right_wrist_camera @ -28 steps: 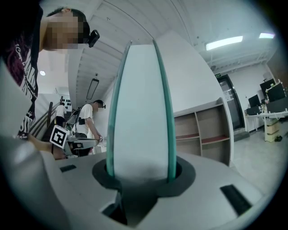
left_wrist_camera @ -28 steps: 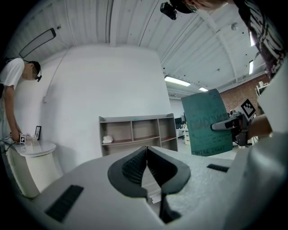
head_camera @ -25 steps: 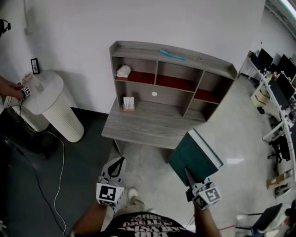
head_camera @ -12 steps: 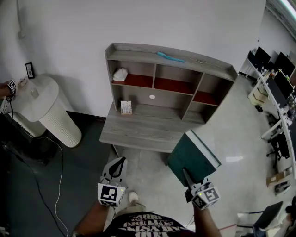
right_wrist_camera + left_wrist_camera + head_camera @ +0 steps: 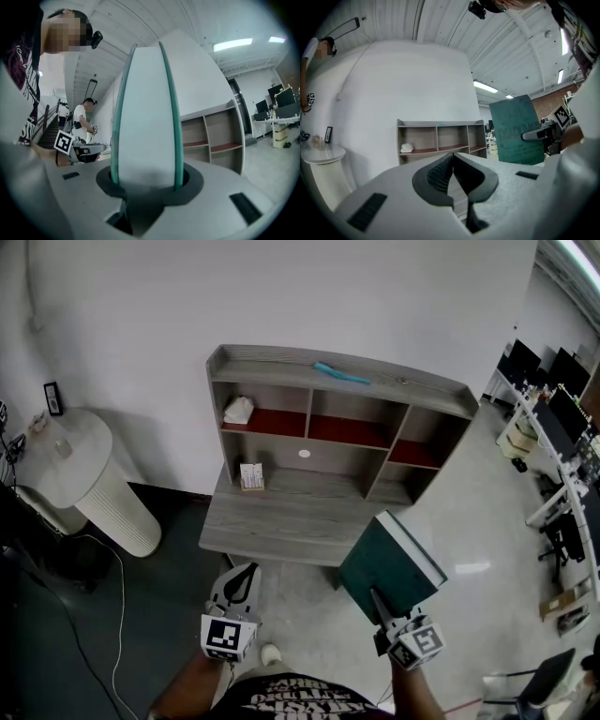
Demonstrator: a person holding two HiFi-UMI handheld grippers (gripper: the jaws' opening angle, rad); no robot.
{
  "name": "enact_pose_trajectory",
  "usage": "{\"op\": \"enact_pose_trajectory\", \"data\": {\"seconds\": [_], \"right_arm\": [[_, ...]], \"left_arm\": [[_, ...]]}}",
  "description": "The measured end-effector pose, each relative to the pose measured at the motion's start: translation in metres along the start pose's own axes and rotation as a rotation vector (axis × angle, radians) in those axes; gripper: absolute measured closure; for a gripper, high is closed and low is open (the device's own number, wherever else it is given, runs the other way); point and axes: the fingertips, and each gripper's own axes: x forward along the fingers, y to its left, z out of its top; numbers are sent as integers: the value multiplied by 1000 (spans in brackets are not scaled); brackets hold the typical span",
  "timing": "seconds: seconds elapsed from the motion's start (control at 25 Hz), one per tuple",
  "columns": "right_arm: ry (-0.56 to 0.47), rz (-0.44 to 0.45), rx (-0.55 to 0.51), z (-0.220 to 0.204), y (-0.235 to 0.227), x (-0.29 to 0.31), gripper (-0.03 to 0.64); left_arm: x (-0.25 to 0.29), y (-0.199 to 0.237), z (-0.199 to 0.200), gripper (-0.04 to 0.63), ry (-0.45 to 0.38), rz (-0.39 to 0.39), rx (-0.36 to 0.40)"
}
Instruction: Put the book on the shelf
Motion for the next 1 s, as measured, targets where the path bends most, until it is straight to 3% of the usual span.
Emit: {"op": "enact_pose_trajectory", "data": {"seconds": [0.2, 0.44, 0.72, 0.88, 1.0], "right_arm": [[-17, -12, 29, 4, 3, 13, 453], [26, -37, -14, -1, -1, 28, 453], [41, -67, -27, -3, 1, 45, 453], [-7, -54, 8, 11, 11, 59, 453], [11, -62, -32, 7, 11, 61, 453]], "left_arm": [[11, 13, 3, 588, 0, -6, -12], [19, 45, -8, 588, 18, 8, -11], [30, 55, -10, 588, 12, -40, -3], [35, 65, -13, 588, 11, -58, -12], [39, 69, -12, 588, 3, -67, -13]]}}
